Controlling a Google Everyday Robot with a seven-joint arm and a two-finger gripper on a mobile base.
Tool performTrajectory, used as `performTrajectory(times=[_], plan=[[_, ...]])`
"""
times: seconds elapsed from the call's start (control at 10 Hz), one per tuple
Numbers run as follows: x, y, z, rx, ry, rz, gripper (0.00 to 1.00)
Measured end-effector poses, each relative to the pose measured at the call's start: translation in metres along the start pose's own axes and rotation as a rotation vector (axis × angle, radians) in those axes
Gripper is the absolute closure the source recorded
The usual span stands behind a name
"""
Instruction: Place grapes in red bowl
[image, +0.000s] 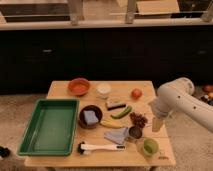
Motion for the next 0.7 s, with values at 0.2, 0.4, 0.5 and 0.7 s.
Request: performTrajectory(times=[0.2, 0.4, 0.5, 0.7], plan=[[-0.003, -0.002, 0.003, 0.0, -0.015, -0.003, 0.2], [-0.013, -0.002, 0.02, 0.0, -0.031, -0.005, 0.2], [-0.018, -0.003, 0.025, -0.001, -0.032, -0.01, 0.2], [-0.016, -0.005, 0.031, 0.005, -0.044, -0.006, 0.2]])
